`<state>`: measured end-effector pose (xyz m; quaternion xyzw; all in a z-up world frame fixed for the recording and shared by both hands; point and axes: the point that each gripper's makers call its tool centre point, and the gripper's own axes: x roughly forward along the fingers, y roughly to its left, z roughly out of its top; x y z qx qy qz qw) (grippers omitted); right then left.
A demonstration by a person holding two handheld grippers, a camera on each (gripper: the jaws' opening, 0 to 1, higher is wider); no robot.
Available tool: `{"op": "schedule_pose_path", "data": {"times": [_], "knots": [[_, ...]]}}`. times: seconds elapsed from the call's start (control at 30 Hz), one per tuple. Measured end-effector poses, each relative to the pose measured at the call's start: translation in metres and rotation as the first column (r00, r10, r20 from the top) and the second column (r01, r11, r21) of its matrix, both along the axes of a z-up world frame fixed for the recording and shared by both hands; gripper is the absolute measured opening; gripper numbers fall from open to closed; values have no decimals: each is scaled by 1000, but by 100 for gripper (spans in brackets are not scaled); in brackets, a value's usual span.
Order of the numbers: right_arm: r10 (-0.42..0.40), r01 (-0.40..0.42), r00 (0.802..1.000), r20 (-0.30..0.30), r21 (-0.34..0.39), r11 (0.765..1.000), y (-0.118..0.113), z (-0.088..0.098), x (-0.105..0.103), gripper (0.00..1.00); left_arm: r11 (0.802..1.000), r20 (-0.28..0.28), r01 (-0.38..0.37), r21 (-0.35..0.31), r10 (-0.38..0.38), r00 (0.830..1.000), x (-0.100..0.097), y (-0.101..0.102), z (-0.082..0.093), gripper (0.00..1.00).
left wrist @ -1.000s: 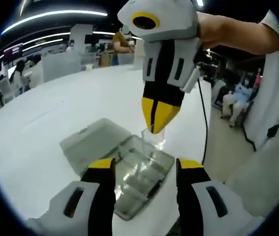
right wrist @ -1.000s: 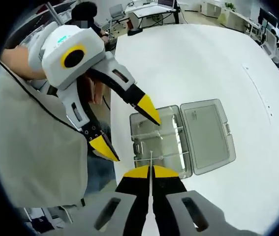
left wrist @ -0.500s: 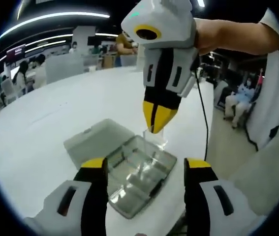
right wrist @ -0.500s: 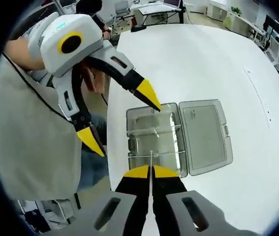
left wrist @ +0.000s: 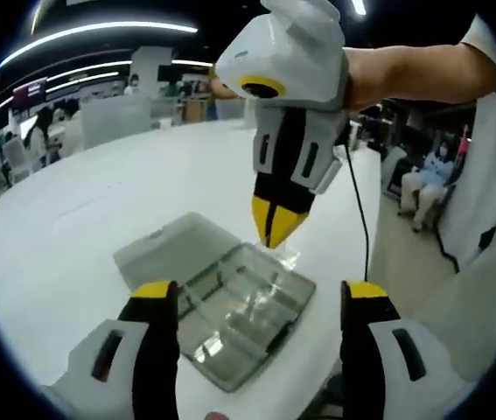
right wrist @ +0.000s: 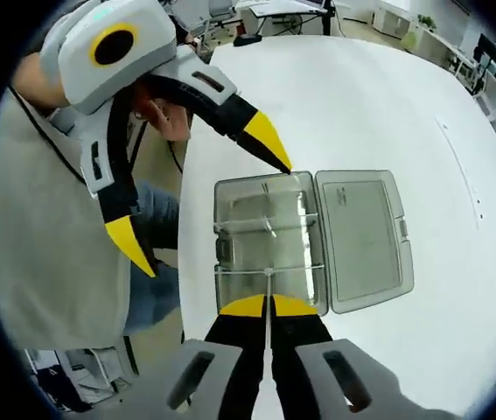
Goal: Insert the divider into the dual guide fixture by aligning both edges with the guide slots and pushing it downward to the bottom, including one-sided entry, uneven engagement, binding, and posture correction.
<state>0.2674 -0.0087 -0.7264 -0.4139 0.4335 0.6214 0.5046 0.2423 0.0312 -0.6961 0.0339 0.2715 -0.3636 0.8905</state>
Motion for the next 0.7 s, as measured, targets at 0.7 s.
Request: {"op": "schedule_pose_path", "data": {"times": [0.7], "knots": [[9, -9, 1000, -5, -3, 1000, -3, -13, 3, 0, 1000, -19, -12, -7, 12, 1000, 8, 3, -10, 86]]}}
